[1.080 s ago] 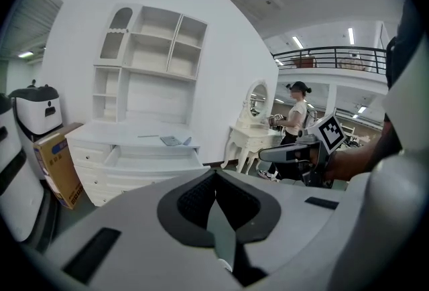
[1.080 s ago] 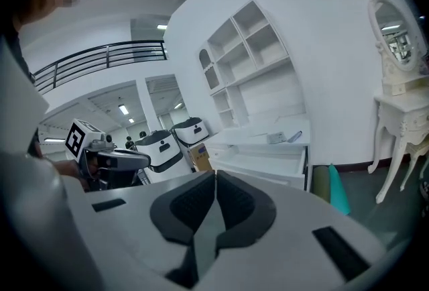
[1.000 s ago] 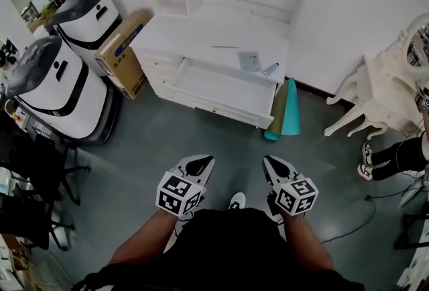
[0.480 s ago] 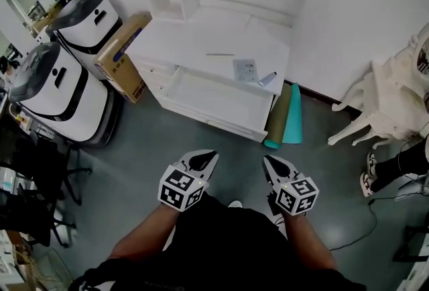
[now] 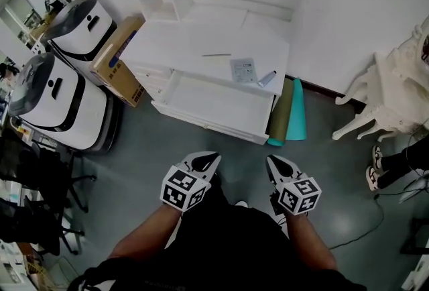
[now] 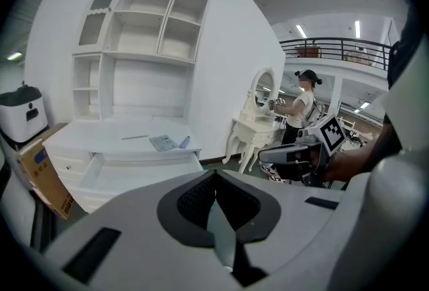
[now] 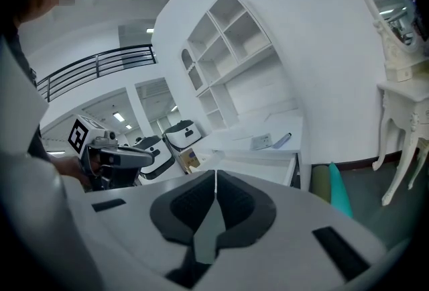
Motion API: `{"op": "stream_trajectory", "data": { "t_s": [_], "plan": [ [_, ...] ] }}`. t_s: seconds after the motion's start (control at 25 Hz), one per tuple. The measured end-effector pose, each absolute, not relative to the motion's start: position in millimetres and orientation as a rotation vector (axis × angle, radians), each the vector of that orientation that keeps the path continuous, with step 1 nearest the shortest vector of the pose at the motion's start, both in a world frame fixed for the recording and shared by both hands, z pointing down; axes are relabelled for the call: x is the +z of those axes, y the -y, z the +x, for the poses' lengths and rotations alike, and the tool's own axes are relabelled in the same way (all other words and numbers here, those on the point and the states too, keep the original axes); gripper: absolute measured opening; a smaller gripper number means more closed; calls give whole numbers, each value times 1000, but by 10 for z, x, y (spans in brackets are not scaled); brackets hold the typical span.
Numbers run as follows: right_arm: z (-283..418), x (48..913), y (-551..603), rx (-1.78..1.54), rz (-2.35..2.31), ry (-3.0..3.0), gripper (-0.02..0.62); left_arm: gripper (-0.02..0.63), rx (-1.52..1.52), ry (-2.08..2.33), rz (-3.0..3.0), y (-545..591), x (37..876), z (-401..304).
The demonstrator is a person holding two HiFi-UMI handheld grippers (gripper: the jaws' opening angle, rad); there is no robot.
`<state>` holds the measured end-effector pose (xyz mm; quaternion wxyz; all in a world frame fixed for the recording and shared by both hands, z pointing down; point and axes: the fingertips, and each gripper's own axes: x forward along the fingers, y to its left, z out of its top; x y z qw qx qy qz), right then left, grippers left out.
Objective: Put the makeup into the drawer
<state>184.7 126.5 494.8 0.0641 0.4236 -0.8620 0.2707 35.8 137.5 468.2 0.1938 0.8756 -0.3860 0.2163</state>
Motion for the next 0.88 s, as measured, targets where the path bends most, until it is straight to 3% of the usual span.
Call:
{"op": "stream_trajectory", "data": {
  "t_s": [0.88],
  "plan": [
    [1449,5101,548,840,1510,2374,29,11,561,874,2454,615,4841,-277]
  ]
}}
